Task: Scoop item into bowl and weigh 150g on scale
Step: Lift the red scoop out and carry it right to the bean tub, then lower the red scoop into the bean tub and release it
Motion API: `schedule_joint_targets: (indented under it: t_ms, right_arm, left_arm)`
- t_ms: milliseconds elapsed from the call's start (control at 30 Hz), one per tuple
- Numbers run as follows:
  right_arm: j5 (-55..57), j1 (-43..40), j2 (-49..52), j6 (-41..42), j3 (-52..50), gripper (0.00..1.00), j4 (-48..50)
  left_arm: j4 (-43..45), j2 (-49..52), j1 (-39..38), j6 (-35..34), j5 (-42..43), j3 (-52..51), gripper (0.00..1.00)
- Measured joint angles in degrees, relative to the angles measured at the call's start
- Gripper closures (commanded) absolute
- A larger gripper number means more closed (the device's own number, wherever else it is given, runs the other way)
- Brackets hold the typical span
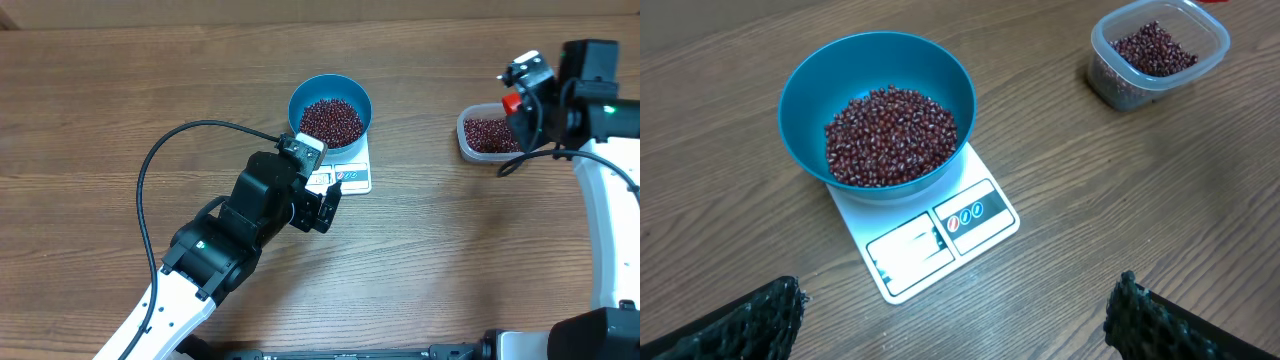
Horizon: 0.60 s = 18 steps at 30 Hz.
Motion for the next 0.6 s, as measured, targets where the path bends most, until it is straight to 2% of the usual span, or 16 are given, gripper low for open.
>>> schedule_joint_targets:
  t_ms: [200, 333, 600]
  right_arm:
    - [2.4, 0.4, 0.0, 2.4, 0.0, 0.96, 0.9]
    - [-0.6, 0.2, 0.0, 7.6, 0.0, 0.96, 1.8]
    - [-7.6, -1.9, 0.7, 27.8, 0.0, 0.96, 1.9]
  left_arm:
    - [0.0, 0.0, 0.0, 0.0, 0.0, 0.0, 0.00]
    - [0.0, 0.0, 0.0, 0.0, 0.0, 0.0, 0.01]
    - [0.0, 0.0, 0.0, 0.0, 0.0, 0.0, 0.01]
